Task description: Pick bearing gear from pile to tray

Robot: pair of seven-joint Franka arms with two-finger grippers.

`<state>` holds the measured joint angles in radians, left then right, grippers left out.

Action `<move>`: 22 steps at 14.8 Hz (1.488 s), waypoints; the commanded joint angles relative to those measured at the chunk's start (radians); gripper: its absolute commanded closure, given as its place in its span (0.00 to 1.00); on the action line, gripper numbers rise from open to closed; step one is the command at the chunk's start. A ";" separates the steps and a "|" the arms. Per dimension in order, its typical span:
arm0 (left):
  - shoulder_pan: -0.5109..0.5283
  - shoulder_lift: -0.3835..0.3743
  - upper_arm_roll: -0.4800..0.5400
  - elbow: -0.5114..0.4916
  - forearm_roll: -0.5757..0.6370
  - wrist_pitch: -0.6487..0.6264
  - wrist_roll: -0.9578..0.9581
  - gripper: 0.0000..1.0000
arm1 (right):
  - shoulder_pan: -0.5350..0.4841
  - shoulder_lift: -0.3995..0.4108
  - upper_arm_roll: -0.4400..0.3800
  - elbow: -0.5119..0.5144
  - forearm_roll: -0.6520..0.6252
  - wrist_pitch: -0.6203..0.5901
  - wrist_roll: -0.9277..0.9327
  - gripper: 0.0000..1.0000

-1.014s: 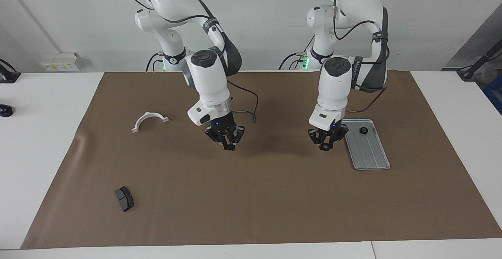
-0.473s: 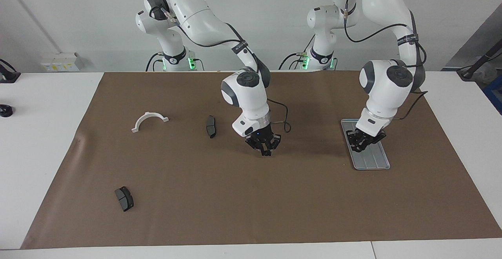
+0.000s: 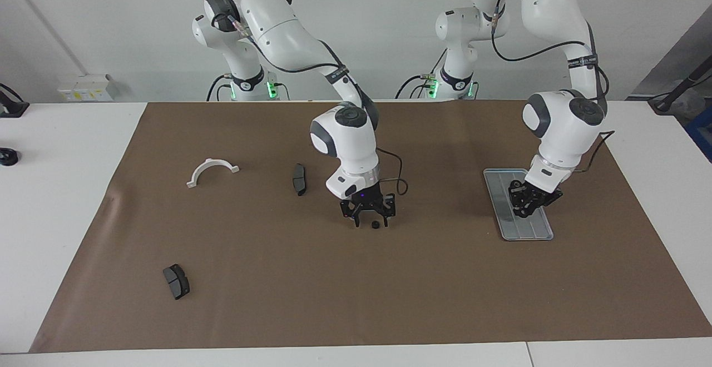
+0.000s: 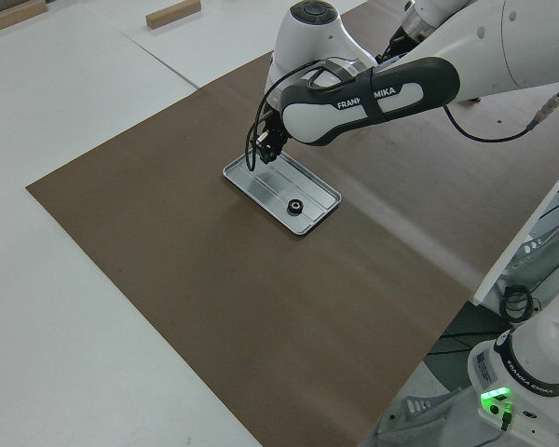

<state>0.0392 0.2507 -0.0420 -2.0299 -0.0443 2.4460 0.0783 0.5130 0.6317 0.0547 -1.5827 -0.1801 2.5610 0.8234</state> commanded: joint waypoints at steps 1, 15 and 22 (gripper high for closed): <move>0.005 0.013 0.013 -0.019 -0.035 0.045 0.031 1.00 | -0.062 -0.082 -0.021 -0.020 -0.055 -0.057 -0.001 0.00; -0.005 -0.034 0.037 -0.003 -0.034 0.027 0.023 0.00 | -0.464 -0.412 -0.015 -0.082 0.074 -0.583 -0.533 0.00; -0.133 -0.065 -0.028 0.030 -0.034 -0.013 -0.031 0.00 | -0.565 -0.592 -0.021 -0.060 0.160 -0.806 -0.638 0.00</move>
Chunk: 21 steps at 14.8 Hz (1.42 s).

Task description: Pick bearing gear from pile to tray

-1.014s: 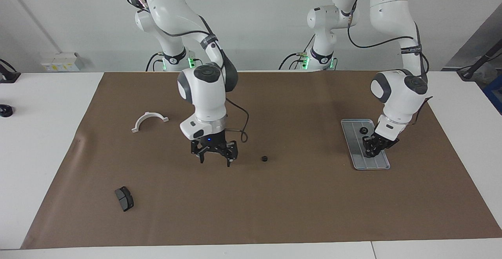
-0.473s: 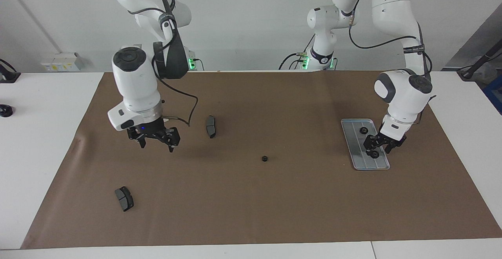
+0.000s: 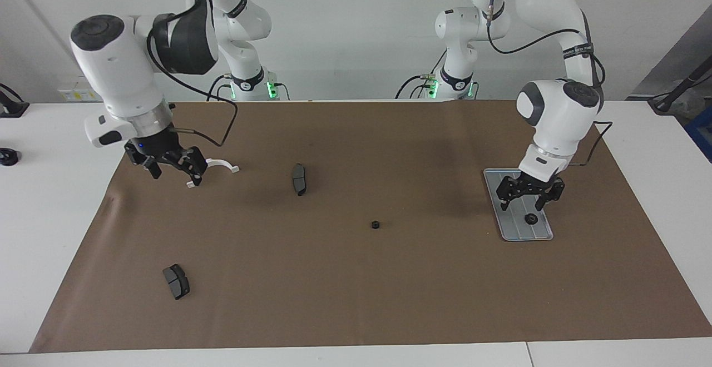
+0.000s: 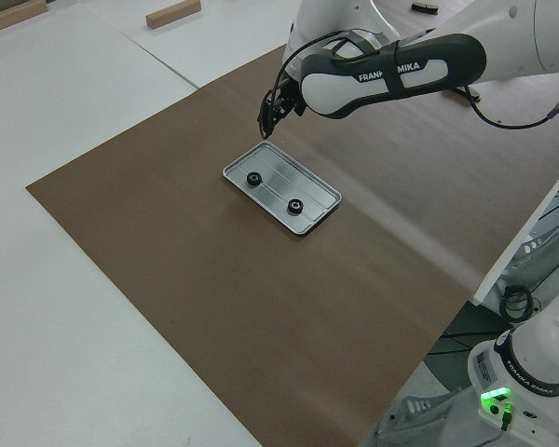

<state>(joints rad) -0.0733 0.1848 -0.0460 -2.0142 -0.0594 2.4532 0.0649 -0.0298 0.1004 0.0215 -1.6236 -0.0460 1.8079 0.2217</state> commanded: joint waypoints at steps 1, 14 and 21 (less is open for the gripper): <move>-0.020 0.002 -0.056 0.014 -0.017 -0.014 -0.030 0.00 | -0.025 -0.083 0.009 -0.015 0.028 -0.080 -0.050 0.00; -0.049 0.321 -0.409 0.319 0.405 -0.013 -0.724 0.00 | -0.018 -0.162 -0.034 -0.051 0.021 -0.223 -0.185 0.00; -0.088 0.406 -0.430 0.348 0.452 0.053 -0.795 0.00 | 0.036 -0.180 -0.081 -0.071 0.020 -0.216 -0.179 0.00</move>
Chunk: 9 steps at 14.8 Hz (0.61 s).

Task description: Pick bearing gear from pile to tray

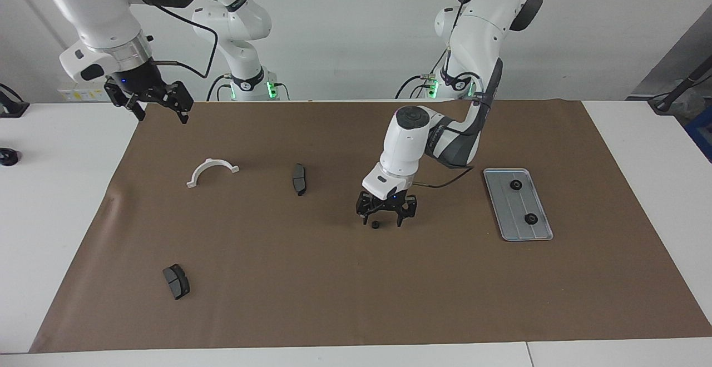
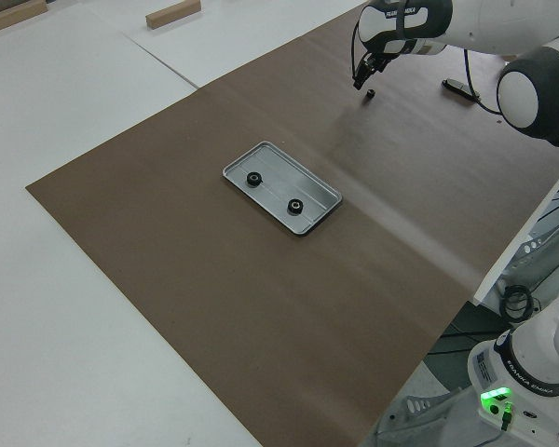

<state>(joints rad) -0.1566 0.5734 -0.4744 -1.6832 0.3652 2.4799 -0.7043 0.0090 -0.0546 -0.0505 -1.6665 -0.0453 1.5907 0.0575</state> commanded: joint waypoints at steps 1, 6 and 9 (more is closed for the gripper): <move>-0.011 0.017 -0.001 -0.004 0.024 0.039 -0.027 0.00 | -0.001 -0.027 -0.009 -0.029 0.019 -0.001 -0.013 0.00; -0.014 0.013 -0.001 -0.056 0.024 0.077 -0.037 0.05 | -0.009 -0.025 -0.006 -0.027 0.019 -0.001 -0.012 0.00; -0.015 0.003 -0.001 -0.093 0.024 0.096 -0.043 0.13 | -0.018 -0.024 0.000 -0.024 0.019 0.000 -0.018 0.00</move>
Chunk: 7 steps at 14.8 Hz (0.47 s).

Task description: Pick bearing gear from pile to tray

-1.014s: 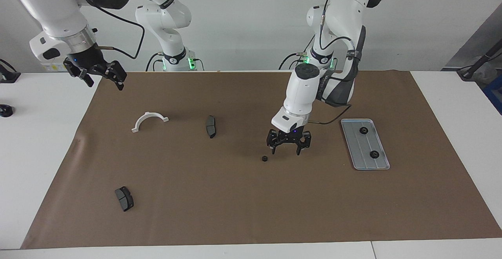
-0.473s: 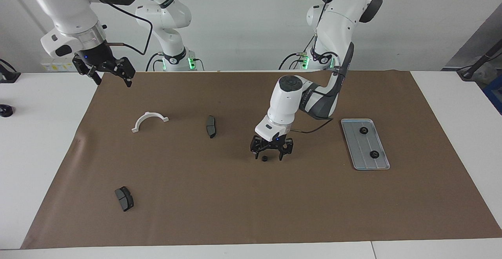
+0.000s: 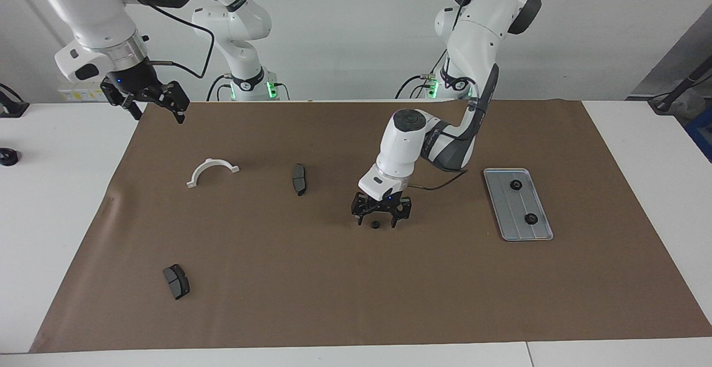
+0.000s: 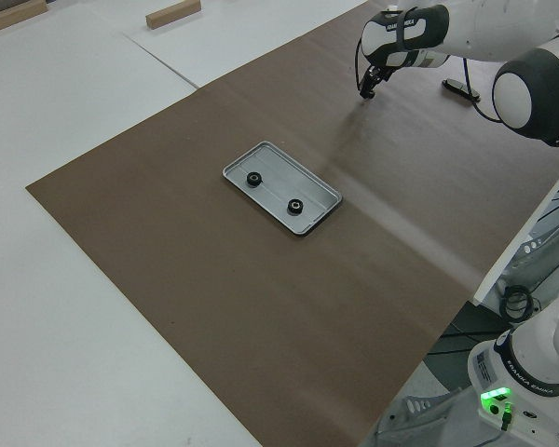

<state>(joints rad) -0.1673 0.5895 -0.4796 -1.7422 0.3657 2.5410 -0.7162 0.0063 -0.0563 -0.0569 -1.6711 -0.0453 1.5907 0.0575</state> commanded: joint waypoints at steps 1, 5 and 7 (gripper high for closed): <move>-0.005 -0.013 0.004 -0.036 0.024 0.035 -0.031 0.17 | -0.016 -0.022 0.006 -0.019 0.019 -0.003 -0.019 0.00; -0.005 -0.019 0.004 -0.039 0.021 0.019 -0.032 0.51 | -0.028 -0.025 0.035 -0.026 0.021 -0.005 -0.010 0.00; -0.005 -0.019 0.004 -0.037 0.019 0.018 -0.046 0.85 | -0.031 -0.024 0.037 -0.019 0.041 -0.006 -0.011 0.00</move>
<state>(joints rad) -0.1662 0.5839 -0.4794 -1.7579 0.3670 2.5541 -0.7229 0.0051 -0.0573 -0.0385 -1.6739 -0.0430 1.5907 0.0575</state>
